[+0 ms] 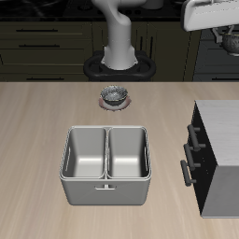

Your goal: Pick up the bowl on the table and place it on top of the white cabinet

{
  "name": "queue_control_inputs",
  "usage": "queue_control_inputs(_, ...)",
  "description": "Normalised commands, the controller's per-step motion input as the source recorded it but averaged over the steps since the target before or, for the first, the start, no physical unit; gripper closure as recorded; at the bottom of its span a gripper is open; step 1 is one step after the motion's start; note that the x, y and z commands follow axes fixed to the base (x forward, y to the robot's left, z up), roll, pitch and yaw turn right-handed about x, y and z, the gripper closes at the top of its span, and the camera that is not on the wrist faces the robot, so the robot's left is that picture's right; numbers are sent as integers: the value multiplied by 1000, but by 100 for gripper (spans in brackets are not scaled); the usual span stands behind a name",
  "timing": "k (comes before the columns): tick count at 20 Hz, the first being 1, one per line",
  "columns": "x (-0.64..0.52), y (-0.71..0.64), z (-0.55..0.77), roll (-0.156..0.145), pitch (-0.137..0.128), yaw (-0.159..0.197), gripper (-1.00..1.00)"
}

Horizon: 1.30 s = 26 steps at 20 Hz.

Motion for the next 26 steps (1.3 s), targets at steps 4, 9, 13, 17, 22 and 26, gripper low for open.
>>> queue_control_inputs(4, 201, 89, 35, -20, 6, -6, 100)
queue_control_inputs(9, 173, 101, 26, -8, -9, 9, 100)
queue_control_inputs(13, 137, 89, 19, 1, 1, -11, 100)
queue_control_inputs(17, 126, 36, 34, -6, -3, 0, 100)
queue_control_inputs(22, 116, 31, 17, -5, 0, 4, 100)
queue_control_inputs(26, 117, 27, -93, 3, 9, 2, 100)
